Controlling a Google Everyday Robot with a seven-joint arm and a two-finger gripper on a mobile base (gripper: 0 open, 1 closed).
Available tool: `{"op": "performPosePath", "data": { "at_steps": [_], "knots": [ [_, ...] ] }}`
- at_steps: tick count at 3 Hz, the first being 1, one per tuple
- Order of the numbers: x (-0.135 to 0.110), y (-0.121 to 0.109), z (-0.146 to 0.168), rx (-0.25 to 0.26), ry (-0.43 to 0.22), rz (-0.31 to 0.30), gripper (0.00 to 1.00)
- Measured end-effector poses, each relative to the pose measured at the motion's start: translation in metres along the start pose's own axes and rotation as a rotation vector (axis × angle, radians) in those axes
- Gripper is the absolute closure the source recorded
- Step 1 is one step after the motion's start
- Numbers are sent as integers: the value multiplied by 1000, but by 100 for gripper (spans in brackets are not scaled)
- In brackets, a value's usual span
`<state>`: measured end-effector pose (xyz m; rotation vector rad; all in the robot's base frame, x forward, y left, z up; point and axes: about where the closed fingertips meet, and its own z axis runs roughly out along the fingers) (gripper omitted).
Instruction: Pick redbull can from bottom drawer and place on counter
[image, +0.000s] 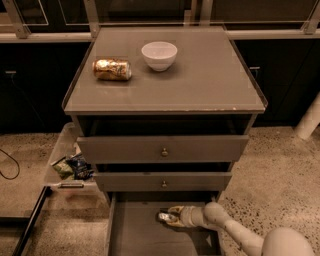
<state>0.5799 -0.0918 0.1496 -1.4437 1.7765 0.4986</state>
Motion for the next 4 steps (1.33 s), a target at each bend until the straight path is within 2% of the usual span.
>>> {"op": "performPosePath", "data": {
  "at_steps": [2, 3, 4],
  "knots": [
    [-52, -9, -71, 76, 25, -81, 100],
    [-93, -22, -138, 164, 66, -134, 100],
    [-146, -23, -191, 204, 96, -215, 100]
  ]
}}
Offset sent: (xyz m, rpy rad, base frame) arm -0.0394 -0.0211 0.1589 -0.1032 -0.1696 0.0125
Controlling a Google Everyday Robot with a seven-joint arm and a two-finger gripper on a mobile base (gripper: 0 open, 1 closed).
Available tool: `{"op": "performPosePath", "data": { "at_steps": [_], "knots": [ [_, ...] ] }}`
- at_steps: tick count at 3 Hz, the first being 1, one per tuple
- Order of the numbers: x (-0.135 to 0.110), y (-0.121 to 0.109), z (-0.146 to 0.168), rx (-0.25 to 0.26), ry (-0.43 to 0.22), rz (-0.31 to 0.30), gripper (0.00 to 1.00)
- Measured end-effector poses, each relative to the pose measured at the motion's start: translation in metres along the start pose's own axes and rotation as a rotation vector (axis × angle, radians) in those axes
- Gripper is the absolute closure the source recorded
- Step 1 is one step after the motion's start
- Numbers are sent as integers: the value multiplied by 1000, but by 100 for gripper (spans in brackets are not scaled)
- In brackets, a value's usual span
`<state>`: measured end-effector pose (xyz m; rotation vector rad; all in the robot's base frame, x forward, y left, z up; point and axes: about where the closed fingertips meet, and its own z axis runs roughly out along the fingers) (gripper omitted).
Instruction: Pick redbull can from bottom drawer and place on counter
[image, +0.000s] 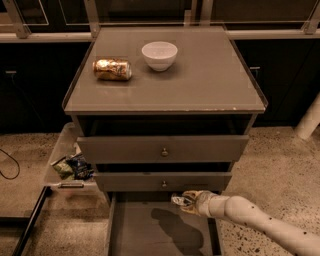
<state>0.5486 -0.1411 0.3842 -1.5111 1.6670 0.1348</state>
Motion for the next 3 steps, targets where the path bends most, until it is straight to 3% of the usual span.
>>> {"op": "performPosePath", "data": {
  "at_steps": [1, 2, 3],
  "knots": [
    [0, 0, 1, 0, -1, 1, 100],
    [-26, 8, -16, 8, -36, -41, 100],
    [-78, 8, -57, 29, -101, -125, 100]
  ]
}}
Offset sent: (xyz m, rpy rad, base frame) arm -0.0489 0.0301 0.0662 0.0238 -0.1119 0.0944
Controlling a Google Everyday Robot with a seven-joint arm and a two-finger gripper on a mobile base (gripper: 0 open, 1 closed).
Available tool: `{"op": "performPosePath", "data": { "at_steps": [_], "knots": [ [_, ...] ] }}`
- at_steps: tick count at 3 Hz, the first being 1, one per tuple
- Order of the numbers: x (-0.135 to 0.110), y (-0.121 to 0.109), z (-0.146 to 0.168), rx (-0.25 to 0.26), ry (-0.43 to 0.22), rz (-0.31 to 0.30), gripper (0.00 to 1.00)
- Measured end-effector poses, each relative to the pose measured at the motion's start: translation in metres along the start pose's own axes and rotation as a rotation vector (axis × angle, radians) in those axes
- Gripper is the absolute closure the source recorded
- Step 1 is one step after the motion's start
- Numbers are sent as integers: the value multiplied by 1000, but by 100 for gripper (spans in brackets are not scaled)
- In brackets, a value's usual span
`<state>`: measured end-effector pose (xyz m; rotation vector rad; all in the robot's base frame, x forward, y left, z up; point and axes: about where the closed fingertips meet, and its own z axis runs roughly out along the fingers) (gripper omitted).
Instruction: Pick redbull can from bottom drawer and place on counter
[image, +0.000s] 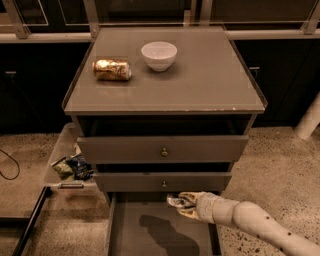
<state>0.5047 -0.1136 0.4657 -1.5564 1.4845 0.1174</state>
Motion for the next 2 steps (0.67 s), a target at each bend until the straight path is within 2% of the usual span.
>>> {"op": "performPosePath", "data": {
  "at_steps": [1, 2],
  "knots": [
    [-64, -33, -53, 59, -59, -69, 100],
    [-118, -82, -116, 124, -95, -88, 100]
  ]
}}
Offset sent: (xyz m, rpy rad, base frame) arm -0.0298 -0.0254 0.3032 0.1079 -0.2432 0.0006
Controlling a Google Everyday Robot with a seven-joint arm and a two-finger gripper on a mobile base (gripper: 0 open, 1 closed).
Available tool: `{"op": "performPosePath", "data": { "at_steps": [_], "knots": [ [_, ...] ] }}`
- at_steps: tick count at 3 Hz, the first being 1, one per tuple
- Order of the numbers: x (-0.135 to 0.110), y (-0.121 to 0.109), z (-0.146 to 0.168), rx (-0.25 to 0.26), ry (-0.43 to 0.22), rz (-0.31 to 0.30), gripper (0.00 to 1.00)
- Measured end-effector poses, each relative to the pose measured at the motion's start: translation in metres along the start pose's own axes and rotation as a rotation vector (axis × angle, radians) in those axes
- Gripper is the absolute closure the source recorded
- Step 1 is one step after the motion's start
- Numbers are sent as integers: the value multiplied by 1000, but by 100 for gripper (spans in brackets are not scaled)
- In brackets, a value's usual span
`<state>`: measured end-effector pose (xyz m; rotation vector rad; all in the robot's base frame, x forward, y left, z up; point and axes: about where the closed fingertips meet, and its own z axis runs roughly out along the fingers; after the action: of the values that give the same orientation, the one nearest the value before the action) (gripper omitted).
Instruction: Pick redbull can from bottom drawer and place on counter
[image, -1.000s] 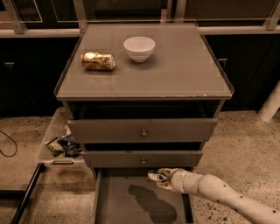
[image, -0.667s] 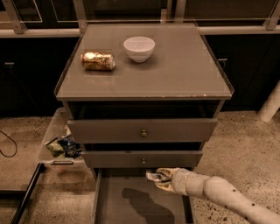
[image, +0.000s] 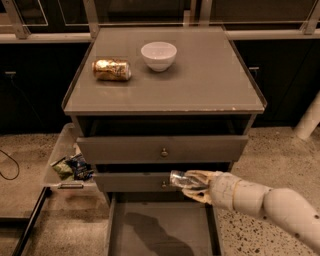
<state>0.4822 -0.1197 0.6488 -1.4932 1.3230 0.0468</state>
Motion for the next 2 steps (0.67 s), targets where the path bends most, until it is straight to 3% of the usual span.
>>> {"op": "performPosePath", "data": {
  "at_steps": [1, 2],
  "knots": [
    [-31, -63, -41, 79, -15, 39, 100],
    [-31, -63, -41, 79, -16, 39, 100]
  ]
}}
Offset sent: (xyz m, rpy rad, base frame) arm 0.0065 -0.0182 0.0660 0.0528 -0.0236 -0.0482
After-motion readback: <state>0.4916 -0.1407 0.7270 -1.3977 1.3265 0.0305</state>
